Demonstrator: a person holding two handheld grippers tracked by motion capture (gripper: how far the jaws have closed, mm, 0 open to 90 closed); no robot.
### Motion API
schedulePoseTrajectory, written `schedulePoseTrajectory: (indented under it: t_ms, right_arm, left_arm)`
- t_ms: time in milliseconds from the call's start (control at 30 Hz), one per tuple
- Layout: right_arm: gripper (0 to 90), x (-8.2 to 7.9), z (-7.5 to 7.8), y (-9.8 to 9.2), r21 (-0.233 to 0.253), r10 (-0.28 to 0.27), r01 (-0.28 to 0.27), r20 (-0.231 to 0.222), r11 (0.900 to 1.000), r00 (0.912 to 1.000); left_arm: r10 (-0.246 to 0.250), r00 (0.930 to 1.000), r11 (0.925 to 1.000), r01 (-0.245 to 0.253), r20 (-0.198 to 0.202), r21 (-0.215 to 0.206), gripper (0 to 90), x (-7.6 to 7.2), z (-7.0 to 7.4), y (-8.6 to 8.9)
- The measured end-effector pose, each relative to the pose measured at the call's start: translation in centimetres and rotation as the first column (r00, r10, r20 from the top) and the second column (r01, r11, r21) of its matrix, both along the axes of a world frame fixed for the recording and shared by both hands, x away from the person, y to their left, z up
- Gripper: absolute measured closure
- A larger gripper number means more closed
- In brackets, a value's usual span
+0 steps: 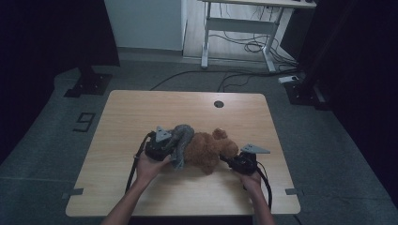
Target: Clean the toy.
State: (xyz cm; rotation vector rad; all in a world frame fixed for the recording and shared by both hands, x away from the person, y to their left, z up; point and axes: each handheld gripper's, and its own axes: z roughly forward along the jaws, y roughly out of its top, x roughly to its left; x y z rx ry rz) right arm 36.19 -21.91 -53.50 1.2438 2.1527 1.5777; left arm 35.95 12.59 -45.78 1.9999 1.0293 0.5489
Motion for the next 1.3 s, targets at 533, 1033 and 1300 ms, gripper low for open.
schedulePoseTrajectory:
  t_ms: [533, 1033, 1300]
  right_arm:
    - [73.2, 0.0, -0.1, 0.0, -0.015, -0.009, 0.008, -0.005, 1.000, 1.0000]
    - [73.3, 0.1, -0.2, -0.1, -0.010, -0.018, 0.017, -0.011, 1.000, 0.9998]
    - [73.4, 0.1, -0.2, -0.4, -0.019, -0.031, 0.031, -0.017, 0.999, 0.9994]
  left_arm:
    - [0.169, 0.9845, 0.9846, -0.166, -0.047, 0.053, 78.8, -1.0, -2.7, 7.8]
    - [-0.041, 0.9950, 0.9991, 0.042, 0.091, -0.005, 78.8, -0.6, 5.0, -1.7]
    - [-0.085, 0.9963, 0.9948, 0.085, -0.003, 0.055, 78.9, 1.5, 1.6, -7.1]
